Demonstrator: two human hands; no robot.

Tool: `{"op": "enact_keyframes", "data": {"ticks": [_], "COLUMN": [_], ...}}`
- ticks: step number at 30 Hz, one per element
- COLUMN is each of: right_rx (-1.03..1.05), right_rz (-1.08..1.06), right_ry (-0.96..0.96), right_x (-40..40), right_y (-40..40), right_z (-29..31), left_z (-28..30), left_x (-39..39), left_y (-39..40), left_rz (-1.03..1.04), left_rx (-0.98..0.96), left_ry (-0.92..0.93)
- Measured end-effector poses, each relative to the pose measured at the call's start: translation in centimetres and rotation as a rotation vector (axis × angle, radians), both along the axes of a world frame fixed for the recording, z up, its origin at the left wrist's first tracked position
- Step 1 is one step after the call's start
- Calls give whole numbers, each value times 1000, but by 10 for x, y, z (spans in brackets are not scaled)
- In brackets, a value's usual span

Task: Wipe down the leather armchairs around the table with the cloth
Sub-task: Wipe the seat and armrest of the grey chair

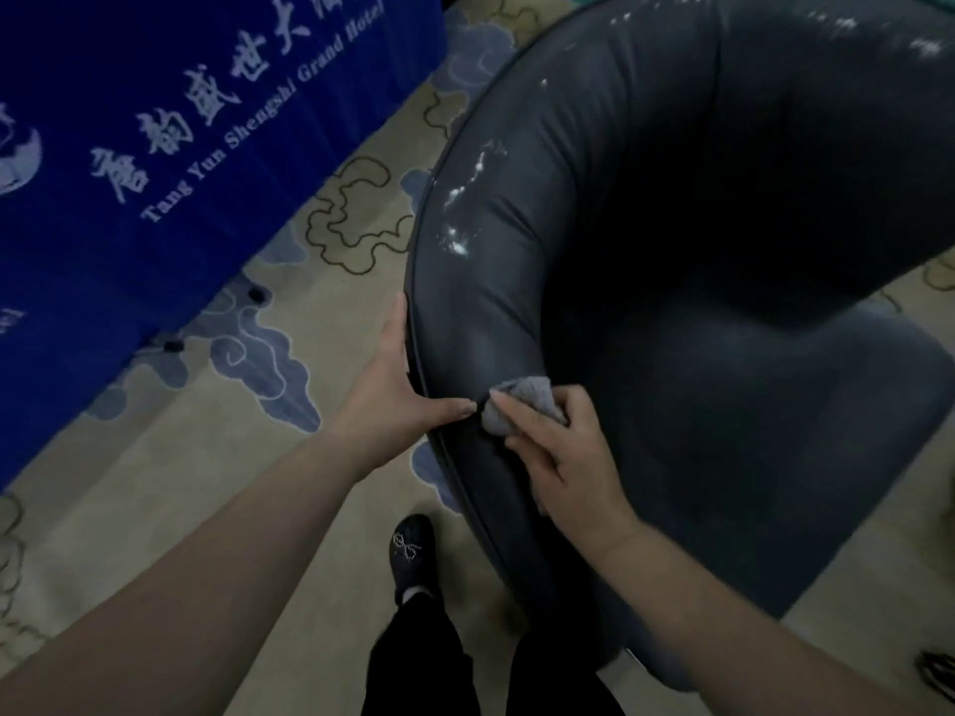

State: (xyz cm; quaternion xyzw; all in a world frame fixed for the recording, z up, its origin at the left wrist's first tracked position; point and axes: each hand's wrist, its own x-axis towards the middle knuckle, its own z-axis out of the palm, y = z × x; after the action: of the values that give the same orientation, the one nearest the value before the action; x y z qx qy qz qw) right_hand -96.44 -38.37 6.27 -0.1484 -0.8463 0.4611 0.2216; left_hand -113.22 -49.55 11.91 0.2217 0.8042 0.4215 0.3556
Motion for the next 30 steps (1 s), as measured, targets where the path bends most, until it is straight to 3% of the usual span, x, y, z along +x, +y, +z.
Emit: {"op": "enact_keyframes", "data": {"ticks": [4, 7, 12, 17, 25, 30], "right_rx": [39, -82, -167, -46, 263, 276], "right_rz": [-179, -341, -380, -356, -321, -390], "right_ry": [-55, -101, -131, -193, -189, -188], "right_x": [-48, -102, -77, -46, -156, -182], "right_y": [13, 42, 14, -25, 24, 44], "right_z": [-1, 5, 18, 31, 48, 45], "left_z": [-3, -1, 15, 19, 11, 9], "left_x": [-18, -33, -59, -63, -68, -82], "left_y": [0, 3, 14, 14, 15, 26], "left_rz": [-60, -127, -253, -309, -297, -234], "left_rx": [17, 58, 56, 51, 122, 68], "left_ry": [-10, -8, -39, -88, -144, -126]}}
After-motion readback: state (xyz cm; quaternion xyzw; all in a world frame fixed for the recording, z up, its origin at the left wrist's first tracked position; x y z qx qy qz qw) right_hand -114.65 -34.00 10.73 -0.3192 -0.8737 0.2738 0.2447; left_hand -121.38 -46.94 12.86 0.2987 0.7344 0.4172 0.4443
